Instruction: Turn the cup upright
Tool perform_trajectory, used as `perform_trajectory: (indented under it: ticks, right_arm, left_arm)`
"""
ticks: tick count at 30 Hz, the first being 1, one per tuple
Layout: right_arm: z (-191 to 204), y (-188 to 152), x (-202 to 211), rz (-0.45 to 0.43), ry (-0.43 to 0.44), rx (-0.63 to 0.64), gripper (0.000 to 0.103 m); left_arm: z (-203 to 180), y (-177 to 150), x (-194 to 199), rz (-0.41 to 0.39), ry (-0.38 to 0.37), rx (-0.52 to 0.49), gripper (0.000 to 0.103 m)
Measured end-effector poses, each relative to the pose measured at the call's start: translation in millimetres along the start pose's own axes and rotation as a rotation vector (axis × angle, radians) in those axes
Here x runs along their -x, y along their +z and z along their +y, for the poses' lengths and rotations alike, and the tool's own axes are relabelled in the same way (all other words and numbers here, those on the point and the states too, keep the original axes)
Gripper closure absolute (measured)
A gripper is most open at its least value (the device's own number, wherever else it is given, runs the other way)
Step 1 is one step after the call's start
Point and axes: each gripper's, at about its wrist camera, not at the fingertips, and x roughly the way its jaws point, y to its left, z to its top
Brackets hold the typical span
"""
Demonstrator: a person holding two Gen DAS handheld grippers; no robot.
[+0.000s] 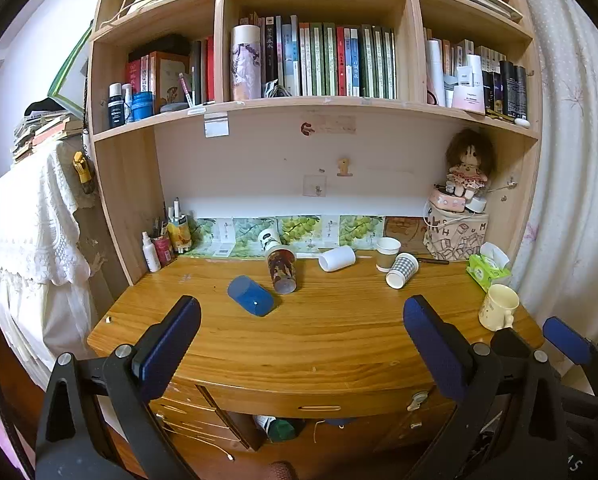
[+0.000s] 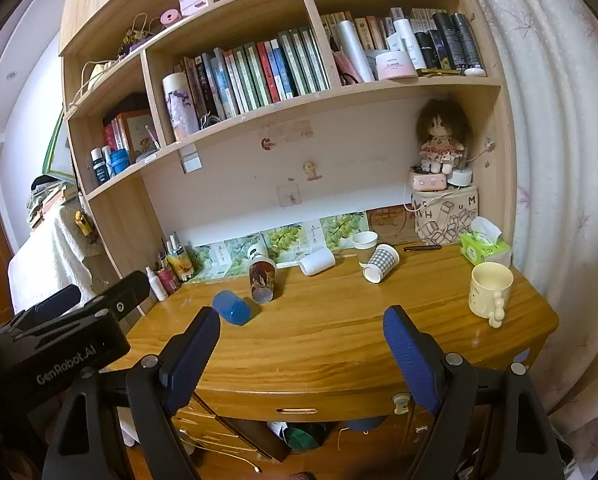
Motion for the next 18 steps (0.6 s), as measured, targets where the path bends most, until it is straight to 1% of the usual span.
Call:
perform_trajectory:
  ticks: [4, 5, 10, 18]
  right_arm:
    - [4.3, -6.1, 2.8, 0.0, 0.011, 0.003, 0.019]
    - [4.4, -2.1, 2.7, 0.004, 0.015, 0.002, 0.019]
    - [9.2, -4.0, 4.0, 0.015, 0.025, 0.007, 0.019]
    - [3.9, -6.6, 3.5, 0.047, -0.001, -0.019, 0.019]
  left_arm:
    - [1.3, 0.2, 2.6, 0.014, 0.01, -0.005, 0.001]
    - [2.1, 2.0, 3.0, 0.021, 0.012, -0.004, 0.001]
    - [6.4, 3.0, 4.1, 0.042, 0.015, 0.002, 0.001]
    - [7.2, 4.3, -3.4, 0.082, -0.017, 0.032, 0.001]
